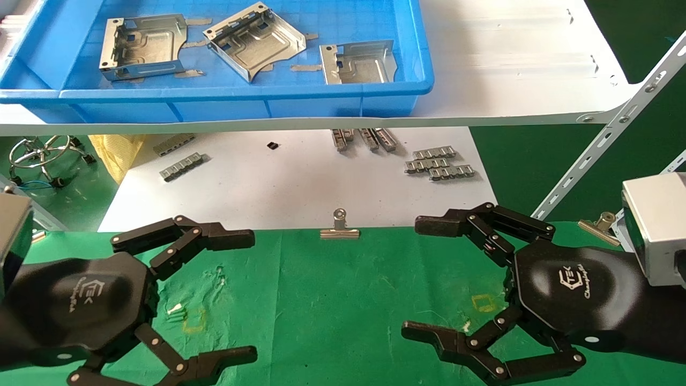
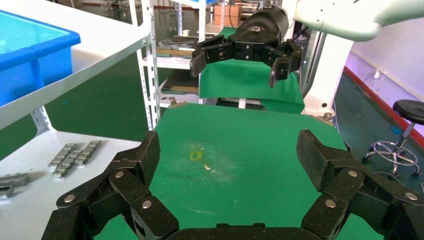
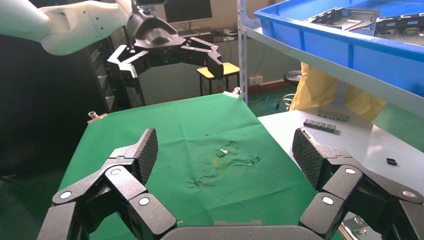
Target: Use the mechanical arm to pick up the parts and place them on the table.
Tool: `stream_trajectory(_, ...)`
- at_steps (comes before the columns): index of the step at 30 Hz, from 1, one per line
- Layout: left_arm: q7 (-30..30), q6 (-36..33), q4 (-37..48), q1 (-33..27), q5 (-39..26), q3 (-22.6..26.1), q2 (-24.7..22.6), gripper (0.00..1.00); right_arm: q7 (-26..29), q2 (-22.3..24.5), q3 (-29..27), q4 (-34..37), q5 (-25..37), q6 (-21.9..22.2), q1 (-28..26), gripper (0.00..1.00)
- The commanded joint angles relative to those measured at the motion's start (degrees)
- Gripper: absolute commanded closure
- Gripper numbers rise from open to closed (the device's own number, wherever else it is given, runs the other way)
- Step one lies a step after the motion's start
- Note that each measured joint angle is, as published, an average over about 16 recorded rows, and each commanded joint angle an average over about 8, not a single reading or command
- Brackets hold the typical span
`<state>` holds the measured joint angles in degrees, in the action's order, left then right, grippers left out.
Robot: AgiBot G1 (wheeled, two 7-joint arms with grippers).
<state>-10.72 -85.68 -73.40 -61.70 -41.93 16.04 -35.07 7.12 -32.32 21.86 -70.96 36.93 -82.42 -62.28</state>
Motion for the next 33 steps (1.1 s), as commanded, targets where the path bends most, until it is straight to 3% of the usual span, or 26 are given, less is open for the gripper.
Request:
stream_trajectory(1, 0.0, 0.0, 0.0, 0.0, 0.0, 0.0, 0.0, 0.00, 0.0, 0.0, 0.0, 0.0, 0.0, 0.0, 0.0, 0.00)
stream_trajectory(14, 0.0, 0.0, 0.0, 0.0, 0.0, 0.0, 0.0, 0.00, 0.0, 0.0, 0.0, 0.0, 0.0, 0.0, 0.0, 0.00)
stream_trajectory(15, 0.0, 0.0, 0.0, 0.0, 0.0, 0.0, 0.0, 0.00, 0.0, 0.0, 0.0, 0.0, 0.0, 0.0, 0.0, 0.04)
stream_trajectory(22, 0.0, 0.0, 0.0, 0.0, 0.0, 0.0, 0.0, 0.00, 0.0, 0.0, 0.0, 0.0, 0.0, 0.0, 0.0, 0.91)
stream_trajectory(23, 0.0, 0.0, 0.0, 0.0, 0.0, 0.0, 0.0, 0.00, 0.0, 0.0, 0.0, 0.0, 0.0, 0.0, 0.0, 1.00)
stream_trajectory(33, 0.0, 0.0, 0.0, 0.0, 0.0, 0.0, 0.0, 0.00, 0.0, 0.0, 0.0, 0.0, 0.0, 0.0, 0.0, 1.00)
